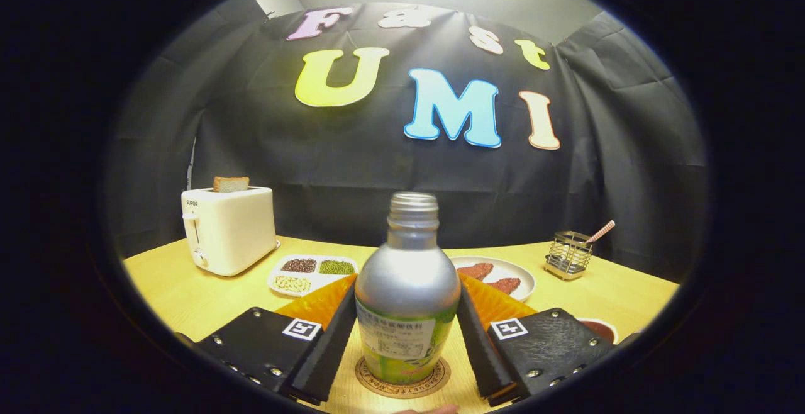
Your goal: Take the bottle from table, then pour the juice into the cup, finally place the bottle on the coaster
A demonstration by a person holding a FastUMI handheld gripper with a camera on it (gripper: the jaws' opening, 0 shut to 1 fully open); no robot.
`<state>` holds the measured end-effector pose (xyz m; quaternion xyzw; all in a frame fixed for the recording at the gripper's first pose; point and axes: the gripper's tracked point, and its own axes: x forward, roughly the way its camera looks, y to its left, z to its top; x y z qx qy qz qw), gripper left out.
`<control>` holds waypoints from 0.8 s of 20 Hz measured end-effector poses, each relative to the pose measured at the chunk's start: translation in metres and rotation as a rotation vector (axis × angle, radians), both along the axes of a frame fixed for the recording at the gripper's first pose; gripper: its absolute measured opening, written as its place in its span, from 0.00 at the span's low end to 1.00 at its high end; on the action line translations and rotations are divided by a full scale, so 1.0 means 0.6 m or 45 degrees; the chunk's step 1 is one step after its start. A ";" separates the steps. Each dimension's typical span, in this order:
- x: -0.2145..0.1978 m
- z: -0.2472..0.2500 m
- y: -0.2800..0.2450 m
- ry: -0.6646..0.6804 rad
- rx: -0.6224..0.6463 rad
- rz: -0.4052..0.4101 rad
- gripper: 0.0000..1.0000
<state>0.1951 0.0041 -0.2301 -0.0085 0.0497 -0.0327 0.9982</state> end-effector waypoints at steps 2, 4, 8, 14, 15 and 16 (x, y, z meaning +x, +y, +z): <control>-0.006 0.025 -0.008 -0.033 0.001 -0.012 0.99; -0.019 0.053 -0.002 -0.069 0.031 0.011 0.99; -0.058 0.122 -0.008 -0.106 0.038 0.045 0.99; -0.148 0.231 -0.032 -0.092 0.069 0.073 0.99; -0.165 0.248 -0.032 -0.099 0.072 0.090 0.99; -0.179 0.270 -0.033 -0.118 0.069 0.101 0.98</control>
